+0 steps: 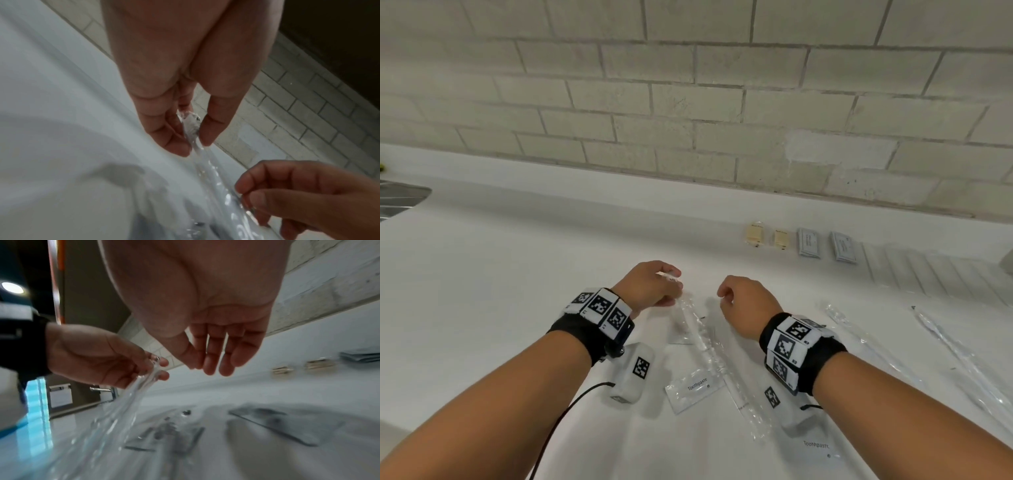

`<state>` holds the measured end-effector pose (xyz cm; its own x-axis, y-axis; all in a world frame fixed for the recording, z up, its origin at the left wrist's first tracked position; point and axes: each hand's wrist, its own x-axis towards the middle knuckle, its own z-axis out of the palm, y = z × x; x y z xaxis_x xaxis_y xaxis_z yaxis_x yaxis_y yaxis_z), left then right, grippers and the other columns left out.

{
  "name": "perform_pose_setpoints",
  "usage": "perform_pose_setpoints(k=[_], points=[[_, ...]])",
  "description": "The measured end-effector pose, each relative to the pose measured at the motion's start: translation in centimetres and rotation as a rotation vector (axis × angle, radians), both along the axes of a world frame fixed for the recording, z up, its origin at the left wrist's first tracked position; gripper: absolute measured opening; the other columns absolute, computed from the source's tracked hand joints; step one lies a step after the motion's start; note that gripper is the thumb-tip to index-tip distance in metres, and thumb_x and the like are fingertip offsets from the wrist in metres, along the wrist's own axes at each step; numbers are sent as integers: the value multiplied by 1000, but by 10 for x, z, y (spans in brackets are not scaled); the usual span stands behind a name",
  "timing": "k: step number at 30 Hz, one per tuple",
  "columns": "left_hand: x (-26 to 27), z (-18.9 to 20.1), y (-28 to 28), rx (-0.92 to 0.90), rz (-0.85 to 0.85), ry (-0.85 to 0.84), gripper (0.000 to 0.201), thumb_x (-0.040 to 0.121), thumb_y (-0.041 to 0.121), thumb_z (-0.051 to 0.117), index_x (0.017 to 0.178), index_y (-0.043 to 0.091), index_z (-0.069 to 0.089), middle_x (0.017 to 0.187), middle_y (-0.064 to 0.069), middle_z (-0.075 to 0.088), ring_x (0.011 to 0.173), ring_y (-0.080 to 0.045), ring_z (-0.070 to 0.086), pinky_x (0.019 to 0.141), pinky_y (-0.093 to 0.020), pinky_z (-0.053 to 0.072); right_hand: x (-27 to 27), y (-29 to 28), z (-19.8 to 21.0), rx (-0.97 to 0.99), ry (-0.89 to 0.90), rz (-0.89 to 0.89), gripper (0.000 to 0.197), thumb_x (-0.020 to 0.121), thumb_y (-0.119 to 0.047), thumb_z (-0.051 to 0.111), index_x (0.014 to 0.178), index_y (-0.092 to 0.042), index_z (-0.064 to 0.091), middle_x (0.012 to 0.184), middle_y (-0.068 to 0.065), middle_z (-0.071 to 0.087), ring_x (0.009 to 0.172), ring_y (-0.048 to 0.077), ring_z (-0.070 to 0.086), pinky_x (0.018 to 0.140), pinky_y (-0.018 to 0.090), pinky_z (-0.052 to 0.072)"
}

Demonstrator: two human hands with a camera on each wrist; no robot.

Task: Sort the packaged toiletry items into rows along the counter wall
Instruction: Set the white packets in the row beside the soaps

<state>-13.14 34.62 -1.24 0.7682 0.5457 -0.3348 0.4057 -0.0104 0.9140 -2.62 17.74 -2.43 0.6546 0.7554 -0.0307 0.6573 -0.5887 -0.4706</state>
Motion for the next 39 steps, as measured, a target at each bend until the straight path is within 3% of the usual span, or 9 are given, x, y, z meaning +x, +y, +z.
perform_pose_setpoints(k=[6,9,17,21,25,29,34,37,39], points=[[-27,-15,26,200,-27,167,48,82,-7,60,128,2,56,78,-4,54,65,-18,57,78,-30,57,-26,9,-1,-180,75,116,31,88,-29,59,116,-14,58,116,3,58,102,20,56,84,28,45],[-31,-24,30,262,-48,244,58,80,-7,64,135,4,49,80,0,51,66,-20,57,82,-35,57,-33,7,-7,-253,100,90,36,84,-17,63,119,-12,53,119,5,55,93,20,53,77,26,43],[-23,-33,19,702,-223,360,54,79,21,71,131,23,55,135,-4,51,125,-25,50,103,-31,41,-16,-19,2,-245,118,-42,24,82,-9,62,103,-10,51,81,-8,45,73,12,48,50,15,30],[-16,-28,-3,817,-337,330,45,68,48,61,109,30,66,122,-1,61,124,-27,51,101,-40,44,-13,-29,4,-417,143,-36,29,75,-19,73,99,-9,61,101,2,62,81,16,56,70,23,48],[-11,-32,-29,922,-528,422,59,79,50,65,133,26,56,133,4,54,126,-20,47,104,-38,43,-1,-22,5,-245,72,-122,33,85,-33,63,106,-8,62,110,8,64,95,23,61,81,32,50],[-9,-34,-36,909,-504,469,52,82,44,67,127,21,57,124,2,62,117,-19,56,101,-35,45,12,-10,-7,-380,-38,-159,33,92,-28,51,117,-8,56,124,11,55,114,30,54,94,37,47],[-10,-21,-30,848,-427,408,28,85,31,65,106,12,68,105,-1,68,94,-19,62,79,-28,48,28,-5,-3,-363,69,-182,26,90,-31,58,83,-6,61,96,9,60,93,25,61,78,28,47],[-23,-15,-34,617,-412,215,17,78,32,76,85,19,67,73,9,56,68,-8,50,64,-20,38,33,-14,1,-299,102,-205,33,90,-22,60,114,1,65,115,13,66,106,27,63,82,28,49],[-30,-15,-54,465,-522,218,21,70,32,83,73,26,63,63,13,51,58,-5,47,59,-17,38,31,-38,0,-259,139,-242,37,90,-21,62,120,2,62,123,15,62,114,29,59,91,30,47]])
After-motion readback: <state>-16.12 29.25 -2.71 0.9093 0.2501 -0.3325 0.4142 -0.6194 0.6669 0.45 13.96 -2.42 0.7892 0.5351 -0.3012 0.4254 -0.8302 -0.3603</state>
